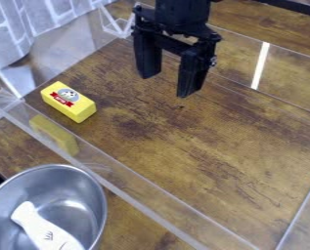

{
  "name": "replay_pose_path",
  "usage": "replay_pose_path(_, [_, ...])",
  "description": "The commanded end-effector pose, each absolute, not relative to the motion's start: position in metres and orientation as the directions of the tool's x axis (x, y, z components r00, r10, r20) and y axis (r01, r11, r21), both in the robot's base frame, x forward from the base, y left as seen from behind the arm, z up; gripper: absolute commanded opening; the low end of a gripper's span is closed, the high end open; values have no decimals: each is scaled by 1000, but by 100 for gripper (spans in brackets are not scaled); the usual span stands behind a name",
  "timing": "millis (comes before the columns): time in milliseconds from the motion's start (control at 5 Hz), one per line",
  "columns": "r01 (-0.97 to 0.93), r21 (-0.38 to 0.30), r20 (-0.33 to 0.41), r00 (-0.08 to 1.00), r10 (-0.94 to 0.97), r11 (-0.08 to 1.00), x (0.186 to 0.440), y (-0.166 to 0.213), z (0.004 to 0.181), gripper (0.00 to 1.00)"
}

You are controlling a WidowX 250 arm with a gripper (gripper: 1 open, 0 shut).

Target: Move the yellow butter to the left side of the table

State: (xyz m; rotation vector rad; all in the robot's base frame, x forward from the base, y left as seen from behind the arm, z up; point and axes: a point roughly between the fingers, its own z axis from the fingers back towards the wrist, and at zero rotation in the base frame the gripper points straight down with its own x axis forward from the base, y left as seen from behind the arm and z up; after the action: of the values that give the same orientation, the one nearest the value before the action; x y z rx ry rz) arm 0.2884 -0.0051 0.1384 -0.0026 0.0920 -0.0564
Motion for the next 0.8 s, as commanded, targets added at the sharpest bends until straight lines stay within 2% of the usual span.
replay_pose_path(0, [42,-1,-6,999,-42,999,291,0,158,100])
replay_pose_path(400, [27,-7,-42,999,-28,1000,300,5,141,100])
replay_pose_path(600, [25,-9,-39,999,-25,1000,299,6,143,100])
